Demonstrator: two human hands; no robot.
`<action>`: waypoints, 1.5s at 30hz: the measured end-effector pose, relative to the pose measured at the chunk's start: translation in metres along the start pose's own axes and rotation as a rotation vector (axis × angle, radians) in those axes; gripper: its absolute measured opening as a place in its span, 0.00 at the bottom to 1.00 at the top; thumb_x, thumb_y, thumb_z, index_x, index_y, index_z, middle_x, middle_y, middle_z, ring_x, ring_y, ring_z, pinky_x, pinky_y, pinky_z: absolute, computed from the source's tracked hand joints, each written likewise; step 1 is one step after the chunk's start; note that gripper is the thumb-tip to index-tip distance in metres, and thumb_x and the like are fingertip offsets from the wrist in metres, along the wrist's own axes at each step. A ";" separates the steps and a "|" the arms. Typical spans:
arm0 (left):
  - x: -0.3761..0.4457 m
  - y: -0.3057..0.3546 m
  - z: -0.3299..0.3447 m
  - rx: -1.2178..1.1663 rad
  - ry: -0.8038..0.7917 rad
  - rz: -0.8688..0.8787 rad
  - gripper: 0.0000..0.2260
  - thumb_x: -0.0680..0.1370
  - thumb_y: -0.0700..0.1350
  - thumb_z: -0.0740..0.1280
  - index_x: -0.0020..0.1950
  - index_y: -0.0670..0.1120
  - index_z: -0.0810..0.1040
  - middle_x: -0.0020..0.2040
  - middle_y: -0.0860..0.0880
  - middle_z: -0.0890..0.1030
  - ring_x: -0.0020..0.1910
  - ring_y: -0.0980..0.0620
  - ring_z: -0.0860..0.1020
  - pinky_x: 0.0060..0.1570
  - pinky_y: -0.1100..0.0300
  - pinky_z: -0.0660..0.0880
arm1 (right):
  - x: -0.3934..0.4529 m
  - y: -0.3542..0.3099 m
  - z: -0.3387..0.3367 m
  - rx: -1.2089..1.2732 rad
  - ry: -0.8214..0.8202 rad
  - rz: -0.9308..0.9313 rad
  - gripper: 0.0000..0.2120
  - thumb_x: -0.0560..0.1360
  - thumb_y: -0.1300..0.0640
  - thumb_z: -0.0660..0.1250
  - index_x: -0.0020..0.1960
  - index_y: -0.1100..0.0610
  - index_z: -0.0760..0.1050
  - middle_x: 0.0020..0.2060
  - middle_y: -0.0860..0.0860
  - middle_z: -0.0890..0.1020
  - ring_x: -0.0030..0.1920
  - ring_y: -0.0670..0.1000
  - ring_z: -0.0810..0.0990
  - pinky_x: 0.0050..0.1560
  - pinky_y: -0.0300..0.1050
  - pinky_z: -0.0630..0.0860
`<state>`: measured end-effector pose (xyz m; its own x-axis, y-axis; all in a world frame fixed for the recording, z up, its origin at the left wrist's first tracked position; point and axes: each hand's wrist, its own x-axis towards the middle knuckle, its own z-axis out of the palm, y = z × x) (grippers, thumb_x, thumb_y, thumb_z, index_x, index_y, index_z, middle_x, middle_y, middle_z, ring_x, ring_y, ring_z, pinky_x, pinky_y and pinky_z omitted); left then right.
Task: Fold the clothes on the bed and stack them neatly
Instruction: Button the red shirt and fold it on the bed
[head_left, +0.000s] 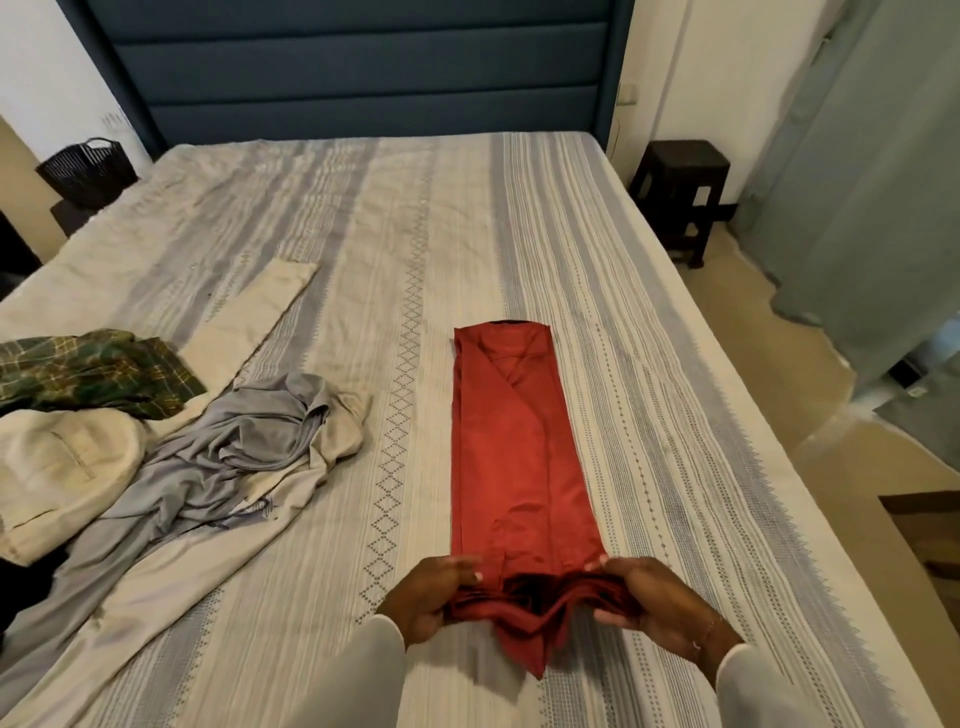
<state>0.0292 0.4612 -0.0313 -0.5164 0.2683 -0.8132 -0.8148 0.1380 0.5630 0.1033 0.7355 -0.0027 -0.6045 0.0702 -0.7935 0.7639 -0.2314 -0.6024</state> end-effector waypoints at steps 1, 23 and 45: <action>0.003 0.013 -0.001 0.004 0.005 -0.030 0.12 0.77 0.31 0.68 0.60 0.37 0.82 0.55 0.37 0.84 0.51 0.41 0.85 0.48 0.48 0.84 | 0.003 -0.015 0.000 0.016 -0.029 0.003 0.16 0.84 0.56 0.62 0.60 0.69 0.79 0.51 0.64 0.85 0.47 0.59 0.87 0.37 0.50 0.85; 0.181 0.124 -0.039 -0.109 0.146 0.103 0.14 0.78 0.49 0.72 0.56 0.39 0.80 0.51 0.39 0.86 0.32 0.52 0.82 0.32 0.62 0.78 | 0.228 -0.131 -0.009 0.116 0.009 0.018 0.12 0.80 0.58 0.68 0.59 0.65 0.77 0.43 0.57 0.87 0.33 0.50 0.85 0.28 0.38 0.80; 0.139 0.087 -0.009 0.406 0.325 -0.139 0.29 0.74 0.55 0.76 0.63 0.37 0.72 0.55 0.41 0.80 0.49 0.42 0.80 0.34 0.55 0.78 | 0.168 -0.041 -0.014 -0.478 0.258 -0.098 0.07 0.77 0.51 0.73 0.49 0.50 0.75 0.47 0.49 0.83 0.47 0.54 0.84 0.51 0.59 0.83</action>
<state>-0.1155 0.5017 -0.0966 -0.5181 -0.0790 -0.8517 -0.7475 0.5258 0.4059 -0.0267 0.7700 -0.1127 -0.6489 0.3183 -0.6911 0.7607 0.2505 -0.5988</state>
